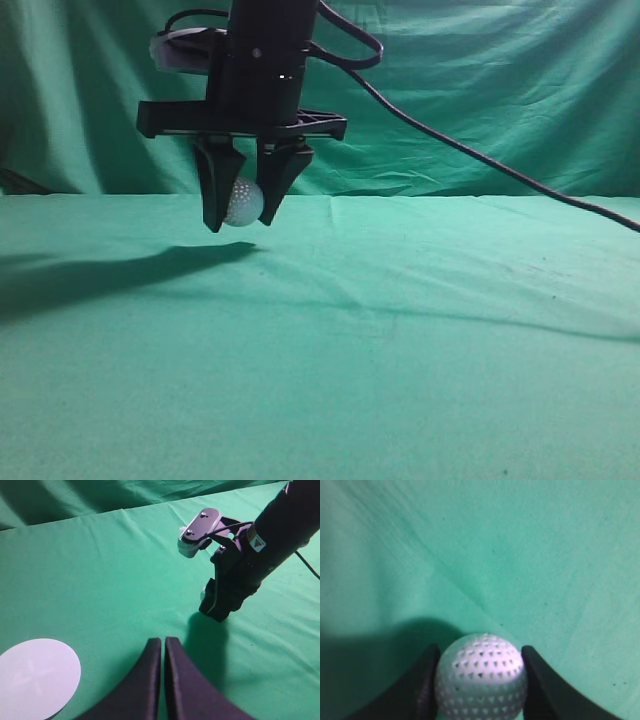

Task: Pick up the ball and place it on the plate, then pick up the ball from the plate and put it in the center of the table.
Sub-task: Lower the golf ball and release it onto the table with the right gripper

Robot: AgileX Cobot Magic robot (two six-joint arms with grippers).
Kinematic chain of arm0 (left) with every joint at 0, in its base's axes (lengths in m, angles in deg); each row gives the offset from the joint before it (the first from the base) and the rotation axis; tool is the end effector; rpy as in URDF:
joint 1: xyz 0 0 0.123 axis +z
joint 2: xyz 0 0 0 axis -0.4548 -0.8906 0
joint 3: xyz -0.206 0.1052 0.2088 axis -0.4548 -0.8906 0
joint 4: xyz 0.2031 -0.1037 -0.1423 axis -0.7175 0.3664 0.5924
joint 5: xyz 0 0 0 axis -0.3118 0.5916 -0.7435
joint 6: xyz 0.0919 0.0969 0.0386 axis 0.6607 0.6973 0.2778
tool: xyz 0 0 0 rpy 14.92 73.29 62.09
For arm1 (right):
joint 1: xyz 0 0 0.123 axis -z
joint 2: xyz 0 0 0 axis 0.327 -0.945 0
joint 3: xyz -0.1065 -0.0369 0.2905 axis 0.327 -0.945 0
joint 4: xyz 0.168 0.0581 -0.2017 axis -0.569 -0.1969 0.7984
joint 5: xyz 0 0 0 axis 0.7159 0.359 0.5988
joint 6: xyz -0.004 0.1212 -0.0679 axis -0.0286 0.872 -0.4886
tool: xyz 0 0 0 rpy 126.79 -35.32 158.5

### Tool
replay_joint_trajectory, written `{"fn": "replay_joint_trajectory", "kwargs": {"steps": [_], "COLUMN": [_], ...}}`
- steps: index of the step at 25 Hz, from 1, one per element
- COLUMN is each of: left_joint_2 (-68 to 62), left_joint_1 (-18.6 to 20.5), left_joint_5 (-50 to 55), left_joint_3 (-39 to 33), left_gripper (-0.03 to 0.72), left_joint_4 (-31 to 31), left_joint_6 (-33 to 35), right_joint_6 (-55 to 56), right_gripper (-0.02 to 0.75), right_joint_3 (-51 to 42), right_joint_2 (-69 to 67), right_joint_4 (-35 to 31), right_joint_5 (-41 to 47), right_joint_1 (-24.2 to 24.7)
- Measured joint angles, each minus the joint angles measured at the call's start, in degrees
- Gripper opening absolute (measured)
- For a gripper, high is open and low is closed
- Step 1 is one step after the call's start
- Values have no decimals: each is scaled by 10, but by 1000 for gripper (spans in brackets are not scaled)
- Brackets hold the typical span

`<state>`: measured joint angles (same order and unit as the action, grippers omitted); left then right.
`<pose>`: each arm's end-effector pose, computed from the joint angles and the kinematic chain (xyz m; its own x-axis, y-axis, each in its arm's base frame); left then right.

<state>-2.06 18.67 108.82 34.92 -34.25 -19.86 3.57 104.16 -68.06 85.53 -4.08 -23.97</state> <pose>0.1652 -0.0530 0.2930 -0.3475 0.1220 -0.9297 0.3553 0.9347 -0.0102 0.3952 0.3650 0.1475 -0.6547 -0.6724 -0.3453 -0.7067 0.7066 -0.0358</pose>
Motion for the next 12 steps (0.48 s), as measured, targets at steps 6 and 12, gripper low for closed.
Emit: {"fn": "replay_joint_trajectory", "kwargs": {"steps": [6, 12], "left_joint_2": [0, 0], "left_joint_1": [0, 0], "left_joint_5": [0, 0], "left_joint_3": [0, 0], "left_gripper": [0, 0], "left_joint_4": [0, 0], "left_joint_6": [1, 1], "right_joint_6": [1, 1], "right_gripper": [324, 462], "right_joint_3": [0, 0], "right_joint_2": [-9, -13], "right_joint_4": [-12, -17], "right_joint_5": [-5, -6], "right_joint_1": [0, 0]}}
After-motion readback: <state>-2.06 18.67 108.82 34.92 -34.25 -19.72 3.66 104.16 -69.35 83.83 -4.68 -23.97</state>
